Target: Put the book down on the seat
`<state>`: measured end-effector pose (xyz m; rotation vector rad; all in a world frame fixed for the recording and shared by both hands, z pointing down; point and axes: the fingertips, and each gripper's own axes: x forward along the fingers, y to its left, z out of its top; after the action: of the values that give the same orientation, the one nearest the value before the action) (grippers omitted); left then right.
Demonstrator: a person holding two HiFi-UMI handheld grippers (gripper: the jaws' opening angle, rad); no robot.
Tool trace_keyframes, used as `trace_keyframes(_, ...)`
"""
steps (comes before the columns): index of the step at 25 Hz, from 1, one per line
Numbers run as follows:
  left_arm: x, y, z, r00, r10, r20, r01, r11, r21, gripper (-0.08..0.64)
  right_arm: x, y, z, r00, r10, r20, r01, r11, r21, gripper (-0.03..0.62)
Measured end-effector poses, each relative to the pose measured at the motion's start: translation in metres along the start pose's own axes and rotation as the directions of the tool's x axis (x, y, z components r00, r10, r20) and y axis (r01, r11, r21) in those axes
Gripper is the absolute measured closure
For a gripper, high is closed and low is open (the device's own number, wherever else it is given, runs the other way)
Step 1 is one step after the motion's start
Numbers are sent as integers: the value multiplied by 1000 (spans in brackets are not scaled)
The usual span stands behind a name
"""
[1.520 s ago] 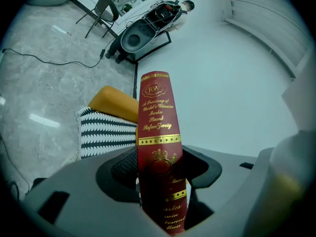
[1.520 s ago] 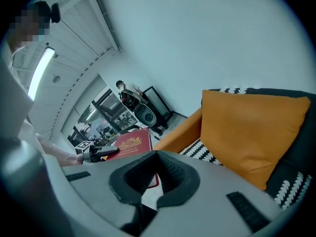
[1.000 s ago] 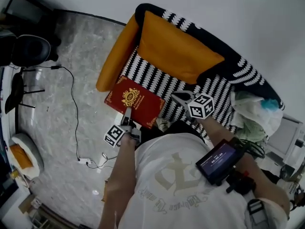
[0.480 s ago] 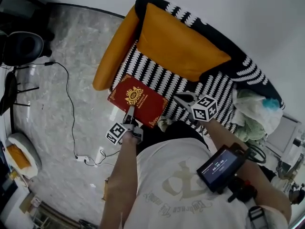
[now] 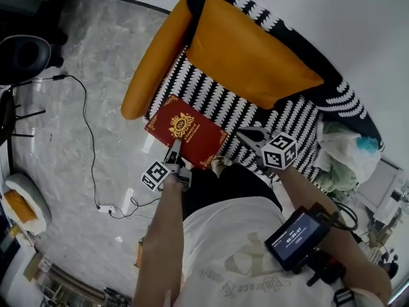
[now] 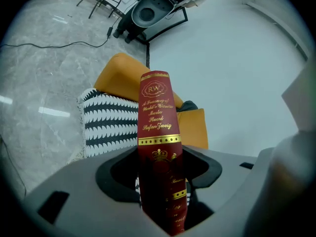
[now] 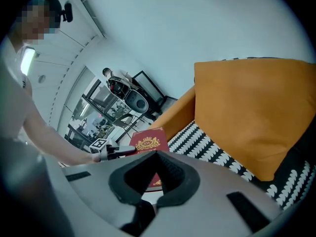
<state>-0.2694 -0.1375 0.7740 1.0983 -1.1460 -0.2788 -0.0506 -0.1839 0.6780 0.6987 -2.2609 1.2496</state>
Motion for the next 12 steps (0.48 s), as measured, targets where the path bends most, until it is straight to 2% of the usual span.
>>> trace_keyframes(5, 16, 21, 6, 1000, 26, -15, -26, 1000, -6, 310, 9, -11, -5, 1000, -18, -5, 18, 1000, 13, 578)
trace_keyframes(12, 42, 44, 8, 999, 43, -23, -44, 999, -19, 310, 22, -33, -28, 999, -40, 5, 39, 996, 82, 578)
